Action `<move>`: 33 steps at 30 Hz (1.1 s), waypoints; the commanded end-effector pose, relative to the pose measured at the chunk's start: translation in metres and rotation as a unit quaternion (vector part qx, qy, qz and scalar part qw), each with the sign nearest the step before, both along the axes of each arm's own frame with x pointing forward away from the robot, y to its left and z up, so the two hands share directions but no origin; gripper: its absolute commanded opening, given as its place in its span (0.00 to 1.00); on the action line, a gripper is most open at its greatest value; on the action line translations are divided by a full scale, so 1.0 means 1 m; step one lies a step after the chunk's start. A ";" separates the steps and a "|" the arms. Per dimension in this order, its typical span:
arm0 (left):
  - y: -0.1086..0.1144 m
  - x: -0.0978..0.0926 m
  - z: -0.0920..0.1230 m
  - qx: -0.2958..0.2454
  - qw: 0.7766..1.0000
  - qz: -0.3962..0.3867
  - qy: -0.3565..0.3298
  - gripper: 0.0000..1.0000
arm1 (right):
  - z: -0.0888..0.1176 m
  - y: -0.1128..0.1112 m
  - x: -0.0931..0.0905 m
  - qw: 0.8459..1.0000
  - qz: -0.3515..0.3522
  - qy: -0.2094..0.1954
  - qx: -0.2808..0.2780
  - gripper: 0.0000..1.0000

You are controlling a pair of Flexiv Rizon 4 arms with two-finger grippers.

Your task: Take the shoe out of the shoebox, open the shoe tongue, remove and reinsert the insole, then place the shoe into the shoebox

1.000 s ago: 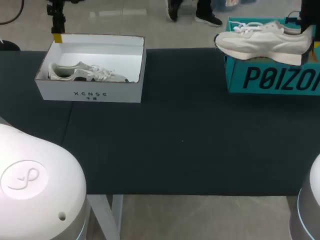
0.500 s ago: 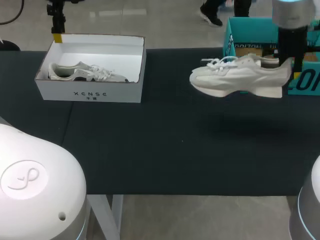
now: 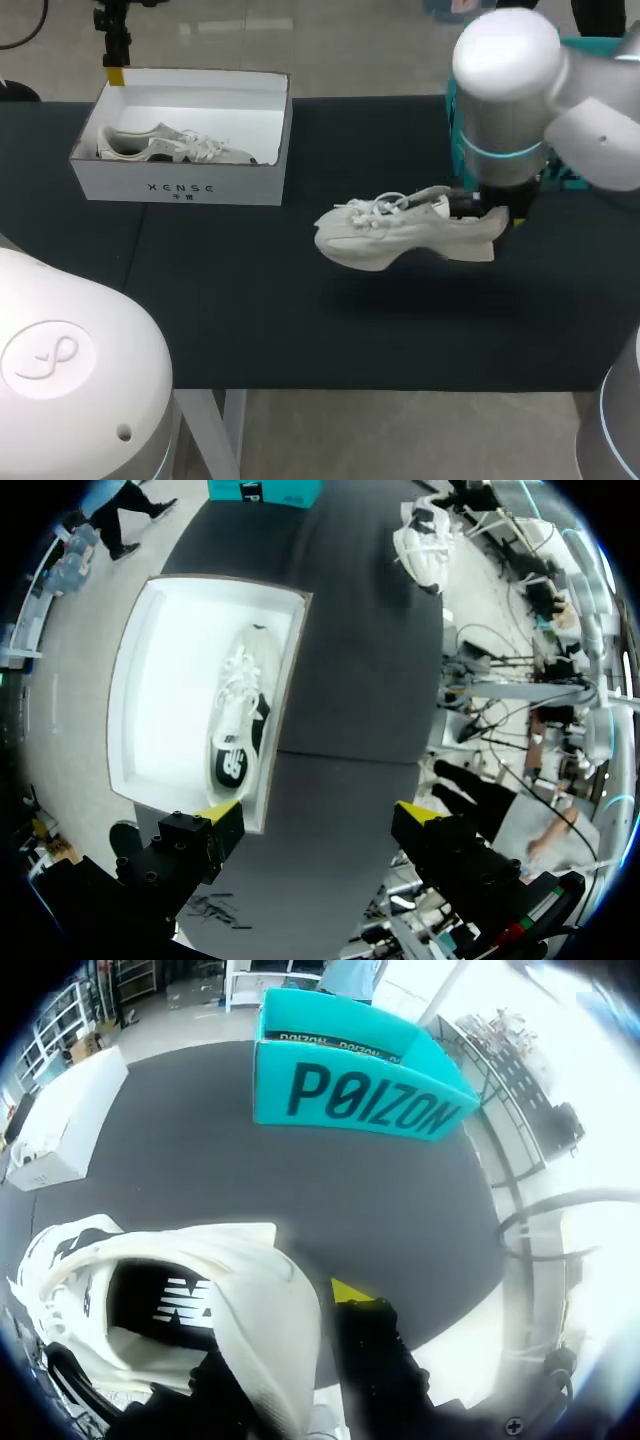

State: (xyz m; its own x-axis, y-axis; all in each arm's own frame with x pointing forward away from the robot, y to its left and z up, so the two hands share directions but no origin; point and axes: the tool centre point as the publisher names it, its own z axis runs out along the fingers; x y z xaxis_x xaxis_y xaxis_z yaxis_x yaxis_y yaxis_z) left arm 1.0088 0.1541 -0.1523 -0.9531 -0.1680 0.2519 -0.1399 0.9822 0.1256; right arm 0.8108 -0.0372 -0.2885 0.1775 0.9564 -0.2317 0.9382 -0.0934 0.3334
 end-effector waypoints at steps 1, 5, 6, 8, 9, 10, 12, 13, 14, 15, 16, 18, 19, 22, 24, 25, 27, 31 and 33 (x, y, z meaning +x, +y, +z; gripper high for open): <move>0.000 0.000 0.000 0.000 1.000 0.000 0.000 1.00 | -0.030 0.019 0.001 0.998 0.021 -0.058 -0.022 0.00; 0.000 0.000 0.000 0.000 1.000 0.000 0.000 1.00 | -0.045 0.029 0.004 0.999 0.011 -0.022 -0.027 0.00; 0.000 0.000 0.000 0.000 1.000 0.000 0.000 1.00 | -0.047 0.031 0.005 1.000 0.007 -0.008 -0.018 0.00; 0.000 0.000 0.000 0.000 1.000 0.000 0.000 1.00 | -0.052 0.033 0.007 1.000 -0.001 0.015 -0.014 0.00; 0.000 0.000 0.000 0.000 1.000 0.000 0.000 1.00 | -0.054 0.035 0.007 1.000 -0.002 0.020 -0.014 0.00; 0.000 0.000 0.000 0.000 1.000 0.000 0.000 1.00 | -0.054 0.036 0.007 1.000 -0.004 0.022 -0.014 0.00; 0.000 0.000 0.000 0.000 1.000 0.000 0.000 1.00 | -0.056 0.038 0.008 1.000 -0.006 0.024 -0.009 0.00; 0.000 0.000 0.000 0.000 1.000 0.000 0.000 1.00 | -0.057 0.039 0.008 1.000 -0.006 0.022 -0.005 0.00; 0.000 0.000 0.000 0.000 1.000 0.000 0.000 1.00 | -0.057 0.040 0.009 1.000 -0.006 0.022 0.000 0.00; 0.000 0.000 0.000 0.000 1.000 0.000 0.000 1.00 | -0.059 0.042 0.010 1.000 -0.006 0.022 0.001 0.00; 0.000 0.000 0.000 0.000 1.000 0.000 0.000 1.00 | -0.061 0.043 0.012 1.000 -0.006 0.021 0.000 0.00; 0.000 0.000 0.000 0.000 1.000 0.000 0.000 1.00 | -0.066 0.045 0.015 1.000 -0.008 0.017 0.000 0.00; 0.000 0.000 0.000 0.000 1.000 0.000 0.000 1.00 | -0.069 0.047 0.016 1.000 -0.008 0.013 -0.002 0.00; 0.000 0.000 0.000 0.000 1.000 0.000 0.000 1.00 | -0.077 0.051 0.022 1.000 -0.006 -0.001 -0.007 0.00; 0.000 0.000 0.000 0.000 1.000 0.000 0.000 1.00 | -0.084 0.051 0.025 1.000 -0.010 -0.007 -0.005 0.00; 0.000 0.000 0.000 0.000 1.000 0.000 0.000 1.00 | -0.089 0.050 0.028 1.000 -0.013 -0.008 -0.003 0.00; 0.000 0.000 0.000 0.000 1.000 0.000 0.000 1.00 | -0.096 0.048 0.031 1.000 -0.014 -0.009 -0.004 0.00; 0.000 0.000 0.000 0.000 1.000 0.000 0.000 1.00 | -0.112 0.044 0.031 1.000 -0.019 0.015 -0.006 0.14; 0.000 0.000 0.000 0.000 1.000 0.000 0.000 1.00 | -0.112 0.042 0.030 1.000 -0.017 0.017 -0.009 1.00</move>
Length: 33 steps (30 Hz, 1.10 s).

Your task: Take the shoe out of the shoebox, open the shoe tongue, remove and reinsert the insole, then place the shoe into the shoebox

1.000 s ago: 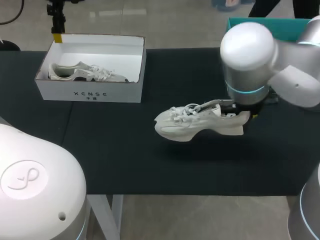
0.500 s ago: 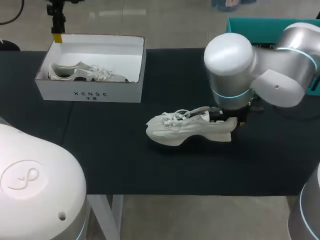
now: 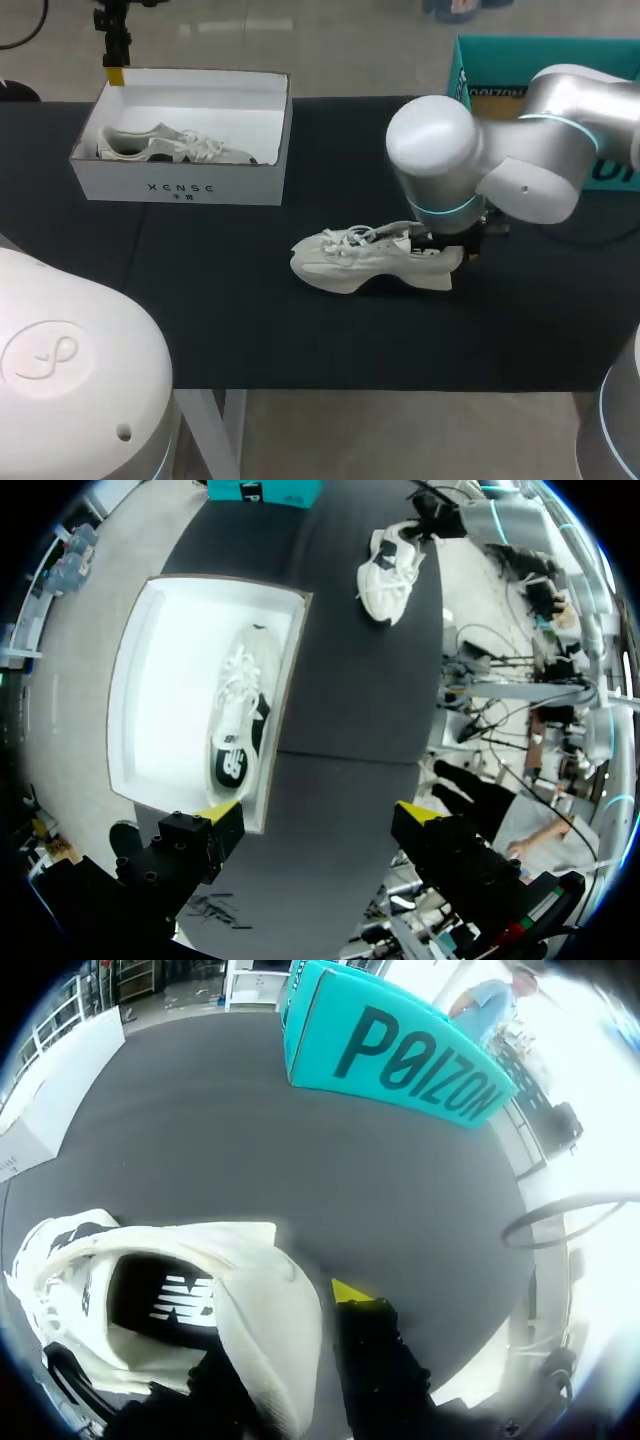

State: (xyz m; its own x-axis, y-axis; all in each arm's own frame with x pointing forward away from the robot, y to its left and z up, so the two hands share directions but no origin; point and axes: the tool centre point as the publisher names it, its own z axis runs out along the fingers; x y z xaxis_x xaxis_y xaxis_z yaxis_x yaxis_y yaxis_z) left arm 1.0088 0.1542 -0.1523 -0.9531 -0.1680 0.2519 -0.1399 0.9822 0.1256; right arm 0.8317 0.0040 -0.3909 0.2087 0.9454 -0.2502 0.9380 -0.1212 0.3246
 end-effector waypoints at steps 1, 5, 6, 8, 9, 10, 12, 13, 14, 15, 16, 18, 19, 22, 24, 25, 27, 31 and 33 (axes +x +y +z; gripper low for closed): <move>0.000 0.000 0.000 0.000 1.000 0.000 0.000 1.00 | -0.006 0.000 0.007 1.000 0.002 0.013 0.005 1.00; 0.000 0.000 0.000 0.000 1.000 0.000 0.000 1.00 | 0.022 -0.003 -0.002 1.000 0.025 0.006 0.016 1.00; 0.000 0.000 0.000 0.000 1.000 0.000 0.000 1.00 | 0.031 -0.003 -0.005 0.999 0.036 0.002 0.026 1.00; 0.000 0.000 0.000 0.000 1.000 0.000 0.000 1.00 | 0.049 -0.005 -0.011 0.997 0.062 -0.001 0.047 1.00; 0.000 0.000 0.000 0.000 1.000 0.000 0.000 1.00 | 0.058 -0.005 -0.014 0.994 0.087 -0.003 0.066 1.00; 0.000 0.000 0.000 0.000 1.000 0.000 0.000 1.00 | 0.065 -0.004 -0.018 0.989 0.119 -0.001 0.084 1.00; 0.000 0.000 0.000 0.000 1.000 0.000 0.000 1.00 | 0.081 -0.002 -0.027 0.966 0.218 -0.006 0.142 1.00; 0.000 0.000 0.000 0.000 1.000 0.000 0.000 1.00 | 0.089 -0.001 -0.033 0.943 0.287 -0.001 0.168 1.00; 0.000 0.000 0.000 0.000 1.000 0.000 0.000 1.00 | 0.096 -0.002 -0.040 0.916 0.357 0.014 0.184 1.00; 0.000 0.000 0.000 0.000 1.000 0.000 0.000 1.00 | 0.102 -0.005 -0.046 0.887 0.417 0.034 0.195 1.00; 0.000 0.000 0.000 0.000 1.000 0.000 0.000 1.00 | 0.107 -0.012 -0.049 0.863 0.463 0.042 0.195 1.00; 0.000 0.000 0.000 0.000 1.000 0.000 0.000 1.00 | 0.107 -0.012 -0.049 0.863 0.463 0.042 0.195 1.00; 0.000 0.000 0.000 0.000 1.000 0.000 0.000 1.00 | 0.107 -0.012 -0.049 0.863 0.463 0.042 0.195 1.00; 0.000 0.000 0.000 0.000 1.000 0.000 0.000 1.00 | 0.107 -0.012 -0.049 0.863 0.463 0.042 0.195 1.00; 0.000 0.000 0.000 0.000 1.000 0.000 0.000 1.00 | 0.107 -0.012 -0.049 0.863 0.463 0.042 0.195 1.00; 0.000 0.000 0.000 0.000 1.000 0.000 0.000 1.00 | 0.107 -0.012 -0.049 0.863 0.463 0.042 0.195 1.00; 0.000 0.000 0.000 0.000 1.000 0.000 0.000 1.00 | 0.107 -0.012 -0.049 0.863 0.463 0.042 0.195 1.00; 0.000 0.000 0.000 0.000 1.000 0.000 0.000 1.00 | 0.107 -0.012 -0.049 0.863 0.463 0.042 0.195 1.00; 0.000 0.000 0.000 0.000 1.000 0.000 0.000 1.00 | 0.107 -0.012 -0.049 0.863 0.463 0.042 0.195 1.00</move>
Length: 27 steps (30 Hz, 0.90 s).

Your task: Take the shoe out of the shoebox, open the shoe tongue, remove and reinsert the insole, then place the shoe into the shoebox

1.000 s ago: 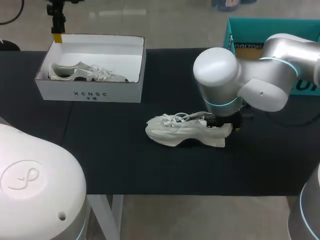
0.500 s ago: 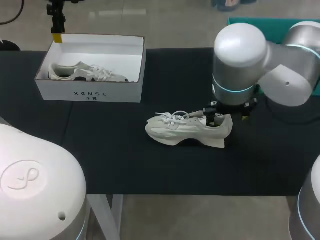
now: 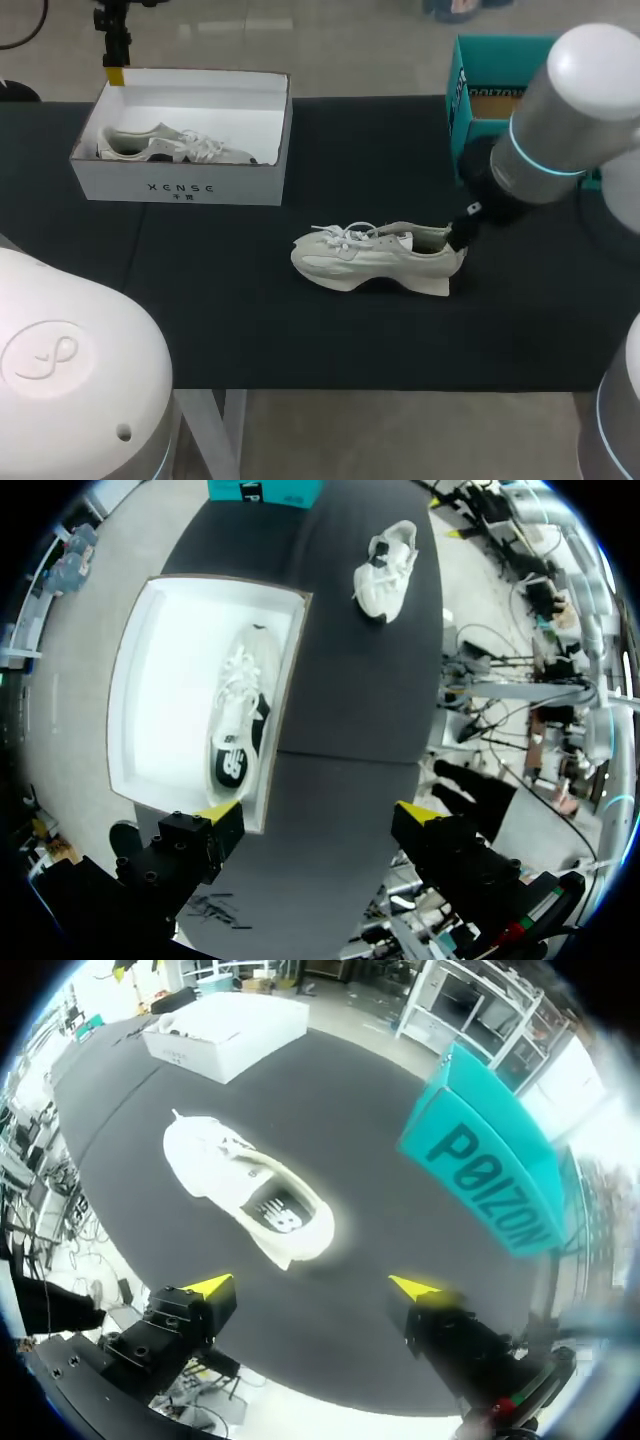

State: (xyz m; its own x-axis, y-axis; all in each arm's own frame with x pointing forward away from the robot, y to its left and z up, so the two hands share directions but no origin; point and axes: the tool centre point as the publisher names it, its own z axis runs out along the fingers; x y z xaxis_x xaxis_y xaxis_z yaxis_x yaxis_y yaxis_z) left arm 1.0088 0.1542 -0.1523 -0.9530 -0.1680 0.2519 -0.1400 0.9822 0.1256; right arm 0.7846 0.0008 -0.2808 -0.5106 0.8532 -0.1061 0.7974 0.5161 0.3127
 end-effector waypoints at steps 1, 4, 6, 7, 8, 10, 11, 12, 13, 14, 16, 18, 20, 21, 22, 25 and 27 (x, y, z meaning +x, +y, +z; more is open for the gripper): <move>0.000 0.000 0.000 0.000 1.000 0.000 0.000 1.00 | -0.003 -0.008 -0.001 0.985 0.112 0.058 0.115 1.00; 0.000 0.000 0.000 0.000 1.000 0.000 0.000 1.00 | -0.003 -0.008 -0.001 0.985 0.112 0.058 0.115 1.00; 0.000 0.000 0.000 0.000 1.000 0.000 0.000 1.00 | -0.003 -0.008 -0.001 0.985 0.112 0.058 0.115 1.00; 0.000 0.000 0.000 0.000 1.000 0.000 0.000 1.00 | -0.002 -0.011 0.000 0.980 0.140 0.043 0.134 1.00; 0.000 0.000 0.000 0.000 1.000 0.000 0.000 1.00 | -0.002 -0.015 0.002 0.976 0.171 0.030 0.133 1.00; 0.000 0.000 0.000 0.000 1.000 0.000 0.000 1.00 | -0.002 -0.021 0.006 0.967 0.222 0.008 0.123 1.00; 0.000 0.000 0.000 0.000 1.000 0.000 0.000 1.00 | -0.001 -0.023 0.007 0.962 0.245 -0.014 0.122 1.00; 0.000 0.000 0.000 0.000 1.000 0.000 0.000 1.00 | 0.000 -0.024 0.008 0.952 0.276 -0.026 0.132 1.00; 0.000 0.000 0.000 0.000 1.000 0.000 0.000 1.00 | 0.000 -0.025 0.009 0.945 0.298 -0.036 0.130 1.00; 0.000 0.000 0.000 0.000 1.000 0.000 0.000 1.00 | -0.001 -0.026 0.010 0.936 0.325 -0.040 0.130 1.00; 0.000 0.000 0.000 0.000 1.000 0.000 0.000 1.00 | -0.004 -0.027 0.013 0.919 0.367 -0.042 0.134 1.00; 0.000 0.000 0.000 0.000 1.000 0.000 0.000 1.00 | -0.004 -0.027 0.014 0.902 0.403 -0.020 0.155 1.00; 0.000 0.000 0.000 0.000 1.000 0.000 0.000 1.00 | -0.004 -0.027 0.014 0.902 0.403 -0.020 0.155 1.00; 0.000 0.000 0.000 0.000 1.000 0.000 0.000 1.00 | -0.004 -0.027 0.014 0.902 0.403 -0.020 0.155 1.00; 0.000 0.000 0.000 0.000 1.000 0.000 0.000 1.00 | -0.004 -0.027 0.014 0.902 0.403 -0.020 0.155 1.00; 0.000 0.000 0.000 0.000 1.000 0.000 0.000 1.00 | -0.004 -0.027 0.014 0.902 0.403 -0.020 0.155 1.00; 0.000 0.000 0.000 0.000 1.000 0.000 0.000 1.00 | -0.004 -0.027 0.014 0.902 0.403 -0.020 0.155 1.00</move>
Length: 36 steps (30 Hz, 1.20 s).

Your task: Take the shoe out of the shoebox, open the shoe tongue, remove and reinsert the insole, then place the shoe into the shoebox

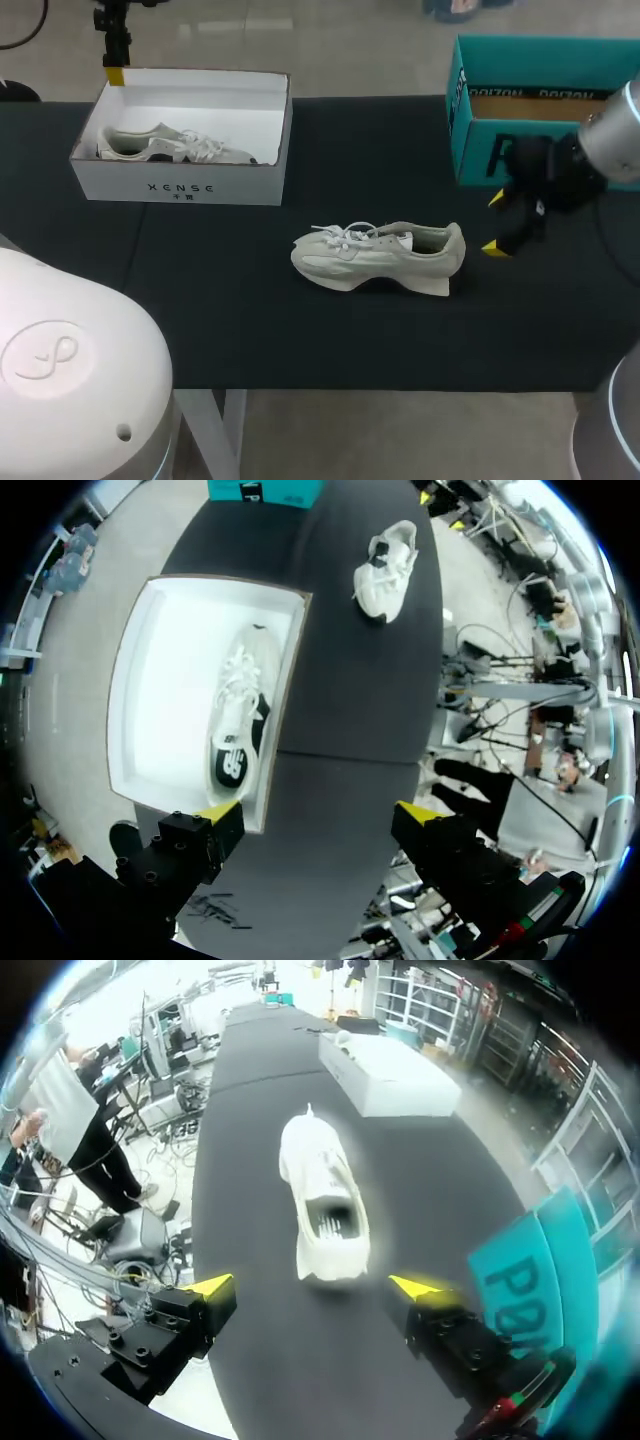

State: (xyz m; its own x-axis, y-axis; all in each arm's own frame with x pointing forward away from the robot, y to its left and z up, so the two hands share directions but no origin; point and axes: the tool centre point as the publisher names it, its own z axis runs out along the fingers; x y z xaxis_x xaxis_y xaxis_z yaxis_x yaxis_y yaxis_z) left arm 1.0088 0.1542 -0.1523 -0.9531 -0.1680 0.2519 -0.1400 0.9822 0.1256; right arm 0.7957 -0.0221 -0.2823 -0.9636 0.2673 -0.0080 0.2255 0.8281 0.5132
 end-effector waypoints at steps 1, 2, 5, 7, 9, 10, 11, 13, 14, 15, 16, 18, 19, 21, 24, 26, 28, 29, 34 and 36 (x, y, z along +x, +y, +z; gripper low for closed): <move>0.000 0.000 0.000 0.000 1.000 0.000 0.000 1.00 | -0.003 -0.005 0.003 0.999 0.035 0.017 0.034 1.00; 0.000 0.000 0.000 0.000 1.000 0.000 0.000 1.00 | -0.003 -0.005 0.003 0.999 0.035 0.017 0.034 1.00; 0.000 0.000 0.000 0.000 1.000 0.000 0.000 1.00 | -0.017 -0.005 0.010 0.997 0.015 -0.011 0.081 1.00; 0.000 0.000 0.000 0.000 1.000 0.000 0.000 1.00 | -0.028 -0.007 0.017 0.994 0.005 -0.025 0.104 1.00; 0.000 0.000 0.000 0.000 1.000 0.000 0.000 1.00 | -0.036 -0.008 0.024 0.993 0.000 -0.030 0.110 1.00; 0.000 0.000 0.000 0.000 1.000 0.000 0.000 1.00 | -0.041 -0.007 0.027 0.992 0.006 -0.032 0.120 1.00; 0.000 0.000 0.000 0.000 1.000 0.000 0.000 1.00 | -0.046 -0.007 0.030 0.991 0.009 -0.039 0.130 1.00; 0.000 0.000 0.000 0.000 1.000 0.000 0.000 1.00 | -0.059 -0.006 0.036 0.989 0.023 -0.037 0.144 1.00; 0.000 0.000 0.000 0.000 1.000 0.000 0.000 1.00 | -0.067 -0.004 0.039 0.989 0.036 -0.031 0.139 1.00; 0.000 0.000 0.000 0.000 1.000 0.000 0.000 1.00 | -0.068 -0.002 0.038 0.988 0.042 -0.032 0.142 1.00; 0.000 0.000 0.000 0.000 1.000 0.000 0.000 1.00 | -0.071 0.000 0.039 0.987 0.047 -0.036 0.148 1.00; 0.000 0.000 0.000 0.000 1.000 0.000 0.000 1.00 | -0.081 0.000 0.042 0.986 0.048 -0.032 0.155 1.00; 0.000 0.000 0.000 0.000 1.000 0.000 0.000 1.00 | -0.083 0.002 0.043 0.985 0.048 -0.033 0.165 1.00; 0.000 0.000 0.000 0.000 1.000 0.000 0.000 1.00 | -0.093 0.003 0.046 0.983 0.050 -0.029 0.174 1.00; 0.000 0.000 0.000 0.000 1.000 0.000 0.000 1.00 | -0.107 0.007 0.051 0.980 0.038 -0.027 0.191 1.00; 0.000 0.000 0.000 0.000 1.000 0.000 0.000 1.00 | -0.115 0.012 0.054 0.979 0.034 -0.026 0.198 1.00; 0.000 0.000 0.000 0.000 1.000 0.000 0.000 1.00 | -0.124 0.017 0.056 0.979 0.028 -0.024 0.202 1.00; 0.000 0.000 0.000 0.000 1.000 0.000 0.000 1.00 | -0.127 0.019 0.057 0.977 0.024 -0.025 0.209 1.00; 0.000 0.000 0.000 0.000 1.000 0.000 0.000 1.00 | -0.138 0.030 0.057 0.973 0.026 -0.026 0.228 1.00; 0.000 0.000 0.000 0.000 1.000 0.000 0.000 1.00 | -0.141 0.036 0.057 0.972 0.029 -0.026 0.232 1.00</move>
